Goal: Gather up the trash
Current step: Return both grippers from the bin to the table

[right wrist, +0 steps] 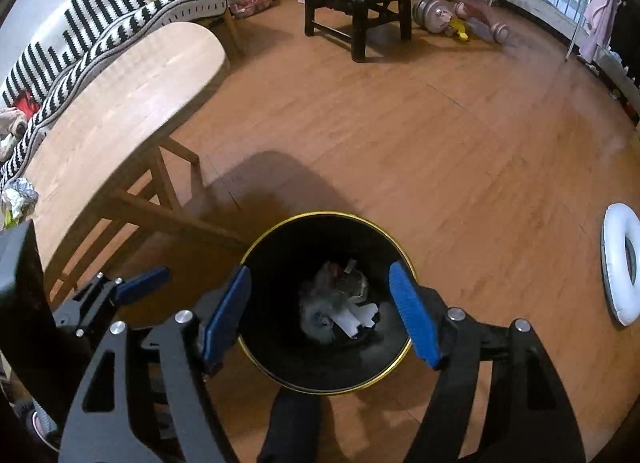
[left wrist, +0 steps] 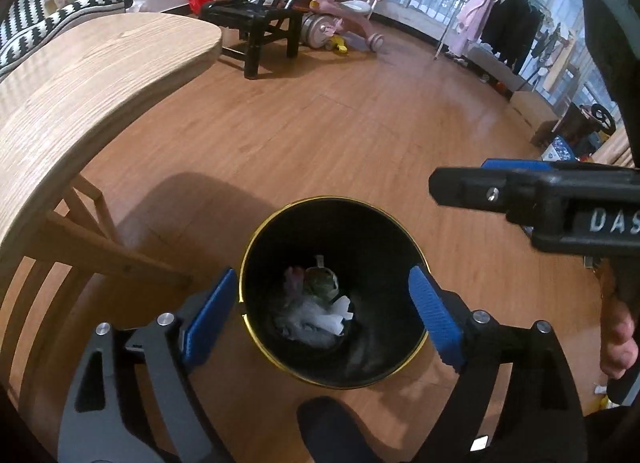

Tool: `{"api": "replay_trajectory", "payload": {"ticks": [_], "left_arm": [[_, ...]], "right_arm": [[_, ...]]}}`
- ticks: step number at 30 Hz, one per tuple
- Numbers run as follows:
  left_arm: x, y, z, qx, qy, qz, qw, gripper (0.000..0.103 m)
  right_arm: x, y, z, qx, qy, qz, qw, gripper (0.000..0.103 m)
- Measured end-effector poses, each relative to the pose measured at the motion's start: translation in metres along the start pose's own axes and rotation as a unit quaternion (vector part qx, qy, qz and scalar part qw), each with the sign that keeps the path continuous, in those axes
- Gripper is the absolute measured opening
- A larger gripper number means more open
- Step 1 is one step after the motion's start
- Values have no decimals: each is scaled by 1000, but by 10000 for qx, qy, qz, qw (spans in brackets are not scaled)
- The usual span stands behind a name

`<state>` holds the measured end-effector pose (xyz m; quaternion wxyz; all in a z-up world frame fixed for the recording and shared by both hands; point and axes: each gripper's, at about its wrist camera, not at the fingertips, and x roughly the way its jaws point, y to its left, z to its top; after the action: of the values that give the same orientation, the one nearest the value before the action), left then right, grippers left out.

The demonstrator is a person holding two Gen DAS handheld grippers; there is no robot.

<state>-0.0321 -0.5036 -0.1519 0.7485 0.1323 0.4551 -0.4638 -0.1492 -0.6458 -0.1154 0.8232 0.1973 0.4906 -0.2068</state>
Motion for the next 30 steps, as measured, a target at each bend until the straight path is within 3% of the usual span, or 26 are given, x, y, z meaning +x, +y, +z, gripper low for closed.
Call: {"api": "replay_trajectory", "payload": {"ticks": [6, 11, 17, 23, 30], "left_arm": [[-33, 21, -1, -119, -212, 272, 9993, 91], [-96, 50, -6, -79, -622, 632, 9960, 94], [-175, 110, -26, -483, -1018, 1073, 9878, 96], [-250, 189, -66, -910, -1204, 1842, 9712, 96], [-332, 276, -125, -1561, -1338, 2556, 9447, 96]], "right_arm": [[-15, 36, 10, -313, -268, 194, 9990, 76], [-40, 84, 19, -632, -751, 526, 9938, 80], [-58, 161, 27, -1095, -1010, 1034, 9834, 80], [-66, 262, 26, -1779, -1121, 1474, 9665, 81], [-68, 370, 10, -2458, -1108, 1966, 9427, 81]]}}
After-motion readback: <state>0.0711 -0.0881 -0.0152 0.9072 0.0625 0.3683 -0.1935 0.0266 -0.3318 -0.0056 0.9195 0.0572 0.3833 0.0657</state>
